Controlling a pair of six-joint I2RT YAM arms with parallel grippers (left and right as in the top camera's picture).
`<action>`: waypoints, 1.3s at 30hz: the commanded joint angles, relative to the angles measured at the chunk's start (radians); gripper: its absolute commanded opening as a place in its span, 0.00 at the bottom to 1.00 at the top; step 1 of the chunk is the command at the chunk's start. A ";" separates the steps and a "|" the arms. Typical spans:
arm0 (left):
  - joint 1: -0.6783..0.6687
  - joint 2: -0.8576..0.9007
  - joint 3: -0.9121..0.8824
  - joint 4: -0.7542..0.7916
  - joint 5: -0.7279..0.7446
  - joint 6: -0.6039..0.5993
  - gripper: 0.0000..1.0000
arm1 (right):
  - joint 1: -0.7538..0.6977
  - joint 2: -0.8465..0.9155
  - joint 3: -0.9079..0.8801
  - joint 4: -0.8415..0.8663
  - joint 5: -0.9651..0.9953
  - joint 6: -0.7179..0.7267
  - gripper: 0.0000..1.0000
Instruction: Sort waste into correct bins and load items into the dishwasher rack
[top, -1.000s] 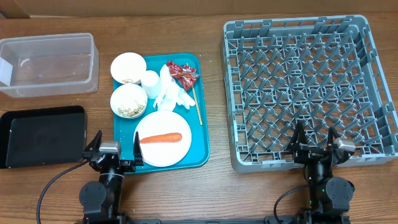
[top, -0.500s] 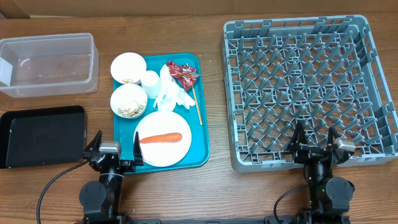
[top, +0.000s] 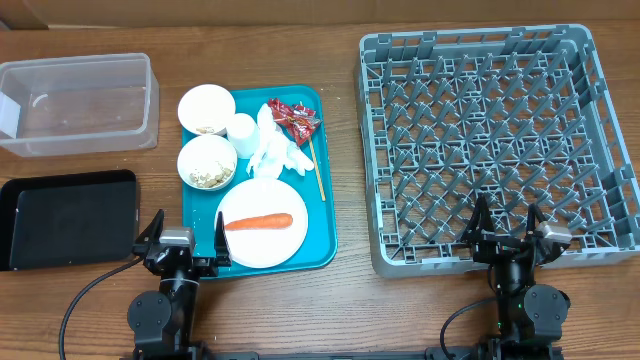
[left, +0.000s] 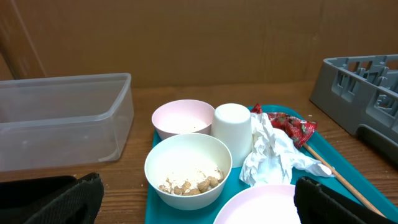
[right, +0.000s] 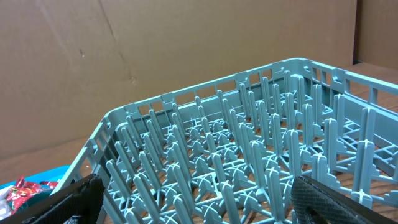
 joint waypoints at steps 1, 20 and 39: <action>0.005 -0.011 -0.009 0.005 0.003 0.012 1.00 | -0.005 -0.012 -0.010 0.003 0.010 -0.005 1.00; 0.004 -0.011 -0.009 0.087 0.248 -0.117 1.00 | -0.005 -0.012 -0.010 0.003 0.010 -0.005 1.00; 0.005 0.423 0.694 -0.422 0.237 -0.097 1.00 | -0.005 -0.012 -0.010 0.003 0.010 -0.005 1.00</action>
